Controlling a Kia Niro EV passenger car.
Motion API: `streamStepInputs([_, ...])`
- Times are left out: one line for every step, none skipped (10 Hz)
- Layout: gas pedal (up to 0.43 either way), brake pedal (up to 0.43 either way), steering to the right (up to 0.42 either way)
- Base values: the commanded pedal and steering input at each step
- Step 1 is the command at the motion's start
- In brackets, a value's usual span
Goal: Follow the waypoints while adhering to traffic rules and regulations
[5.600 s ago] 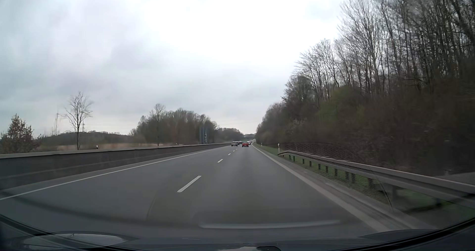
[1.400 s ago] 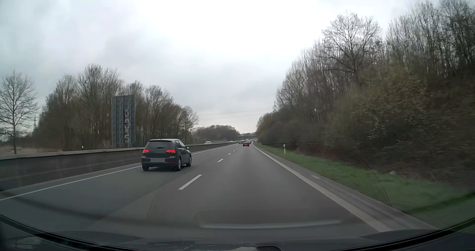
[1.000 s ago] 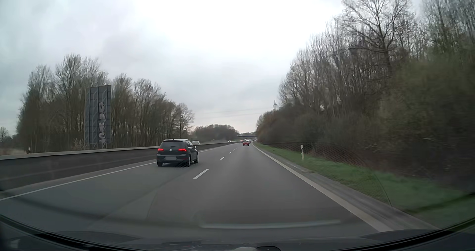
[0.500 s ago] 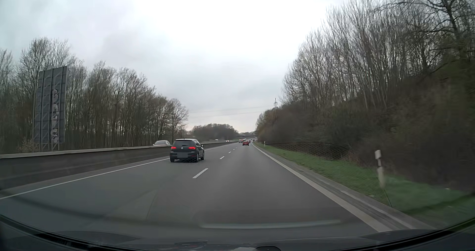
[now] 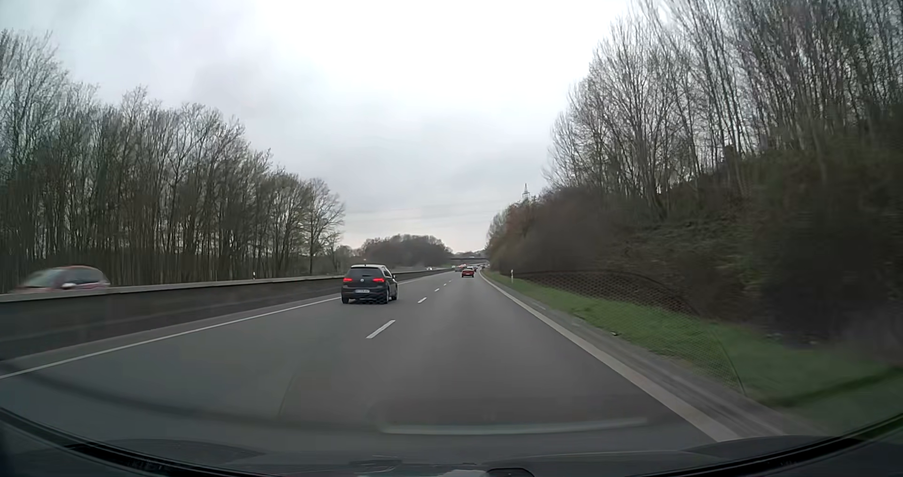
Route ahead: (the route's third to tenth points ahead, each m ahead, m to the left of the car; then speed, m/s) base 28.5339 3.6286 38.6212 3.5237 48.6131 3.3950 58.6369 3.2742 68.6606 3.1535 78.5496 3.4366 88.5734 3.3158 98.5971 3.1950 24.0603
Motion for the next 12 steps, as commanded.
streamStepInputs([0.26, 0.0, 0.0])
streamStepInputs([0.26, 0.0, 0.0])
streamStepInputs([0.26, 0.0, 0.0])
streamStepInputs([0.26, 0.0, 0.0])
streamStepInputs([0.26, 0.0, 0.0])
streamStepInputs([0.26, 0.0, 0.0])
streamStepInputs([0.26, 0.0, 0.0])
streamStepInputs([0.26, 0.0, 0.0])
streamStepInputs([0.26, 0.0, 0.0])
streamStepInputs([0.26, 0.0, 0.0])
streamStepInputs([0.26, 0.0, 0.0])
streamStepInputs([0.26, 0.0, 0.0])
